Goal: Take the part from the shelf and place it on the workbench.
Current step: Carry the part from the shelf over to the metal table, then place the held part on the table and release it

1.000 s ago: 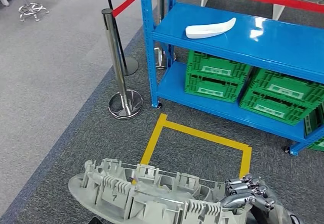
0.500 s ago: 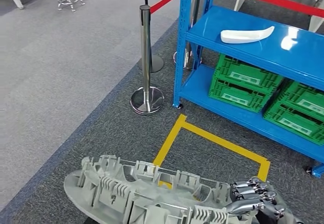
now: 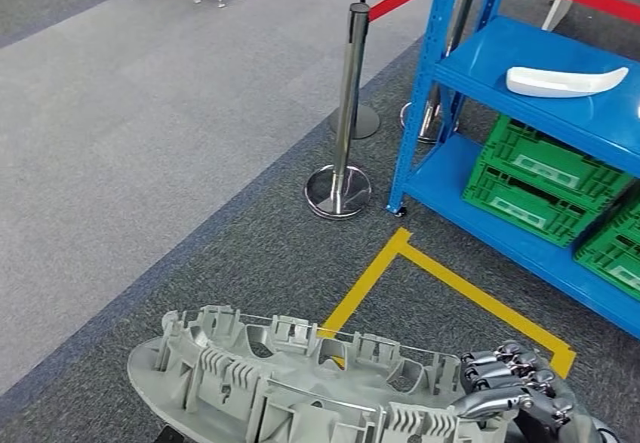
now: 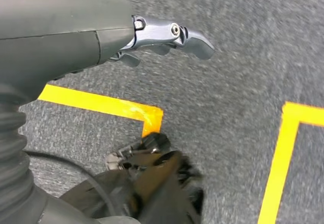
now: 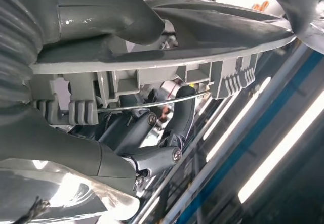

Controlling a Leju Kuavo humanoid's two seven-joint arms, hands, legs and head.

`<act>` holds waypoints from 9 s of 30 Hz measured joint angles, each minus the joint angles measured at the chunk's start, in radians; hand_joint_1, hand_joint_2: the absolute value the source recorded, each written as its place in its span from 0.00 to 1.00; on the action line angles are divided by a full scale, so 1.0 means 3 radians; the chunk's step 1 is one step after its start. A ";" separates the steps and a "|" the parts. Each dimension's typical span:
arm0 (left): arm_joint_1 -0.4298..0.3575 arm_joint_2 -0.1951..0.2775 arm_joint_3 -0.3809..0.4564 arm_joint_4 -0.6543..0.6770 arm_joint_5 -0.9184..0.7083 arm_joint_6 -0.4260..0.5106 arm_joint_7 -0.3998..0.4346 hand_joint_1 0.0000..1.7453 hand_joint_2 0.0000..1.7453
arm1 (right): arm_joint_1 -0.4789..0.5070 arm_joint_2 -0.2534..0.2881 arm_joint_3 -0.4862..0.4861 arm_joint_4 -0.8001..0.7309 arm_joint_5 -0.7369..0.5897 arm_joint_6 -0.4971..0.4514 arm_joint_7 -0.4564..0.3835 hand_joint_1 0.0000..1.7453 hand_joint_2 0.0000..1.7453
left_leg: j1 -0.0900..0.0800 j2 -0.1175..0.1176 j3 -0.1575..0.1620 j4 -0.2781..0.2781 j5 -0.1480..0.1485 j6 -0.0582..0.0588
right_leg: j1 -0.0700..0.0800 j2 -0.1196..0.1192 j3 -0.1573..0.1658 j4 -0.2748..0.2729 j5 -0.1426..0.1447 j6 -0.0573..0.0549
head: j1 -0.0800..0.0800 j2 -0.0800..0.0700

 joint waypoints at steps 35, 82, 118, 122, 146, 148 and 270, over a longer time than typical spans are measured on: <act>0.0240 -0.0216 0.0818 -0.0598 -0.0719 -0.0623 0.0040 0.00 1.00 | -0.0411 0.0093 0.0183 0.0283 -0.0367 0.0279 0.0116 1.00 1.00 | -0.0029 -0.0078 0.0195 -0.0184 -0.0063 0.0128 | 0.0003 -0.0037 -0.0225 0.0051 0.0157 0.0061 | 0.0017 0.0000; 0.0020 -0.0548 0.1502 -0.0717 -0.2078 -0.0383 -0.0249 0.00 1.00 | -0.0959 -0.0064 0.0359 0.0135 -0.0101 0.0326 0.0313 1.00 1.00 | -0.0020 -0.0502 -0.0233 0.0139 0.0012 0.0055 | -0.0019 0.0494 -0.0178 0.0082 0.0081 -0.0026 | 0.0016 0.0000; -0.0268 -0.0815 0.3021 -0.0729 -0.2122 -0.1449 0.0966 0.00 1.00 | -0.1640 -0.0182 0.0604 0.0408 -0.0327 0.0645 0.0331 1.00 1.00 | 0.0004 -0.0236 -0.0598 0.0876 -0.0258 0.0016 | -0.0001 0.0195 -0.0165 0.0046 0.0081 -0.0068 | -0.0002 0.0000; -0.0292 -0.0809 0.3126 -0.0722 -0.2134 -0.1469 0.0937 0.00 1.00 | -0.1759 -0.0182 0.0630 0.0469 -0.0371 0.0693 0.0325 1.00 1.00 | -0.0024 -0.0031 -0.0220 0.0110 0.0117 0.0050 | 0.0014 0.0057 -0.0116 0.0049 0.0039 -0.0027 | -0.0003 0.0000; -0.0343 -0.0812 0.3283 -0.0787 -0.2433 -0.1589 0.0356 0.00 1.00 | -0.1822 -0.0190 0.0715 0.0605 -0.0451 0.0728 0.0292 1.00 1.00 | -0.0009 -0.0260 -0.0478 0.0670 -0.0261 0.0012 | -0.0011 0.0310 -0.0223 0.0075 0.0116 -0.0061 | -0.0013 0.0000; -0.0345 -0.0824 0.3286 -0.0815 -0.2493 -0.1614 0.0295 0.00 1.00 | -0.1795 -0.0190 0.0711 0.0605 -0.0455 0.0740 0.0292 1.00 1.00 | -0.0001 -0.0234 -0.0602 0.0907 -0.0302 0.0005 | -0.0005 0.0223 -0.0210 0.0075 0.0099 -0.0065 | -0.0013 0.0000; 0.0315 0.0415 -0.1008 -0.1354 0.2764 -0.0178 -0.0281 0.00 1.00 | -0.1566 -0.0380 0.0653 0.0478 0.0078 0.0114 0.0354 1.00 1.00 | -0.0039 -0.0245 -0.0067 -0.0054 0.0010 0.0194 | 0.0024 0.0366 -0.0306 0.0075 0.0145 0.0013 | 0.0039 0.0000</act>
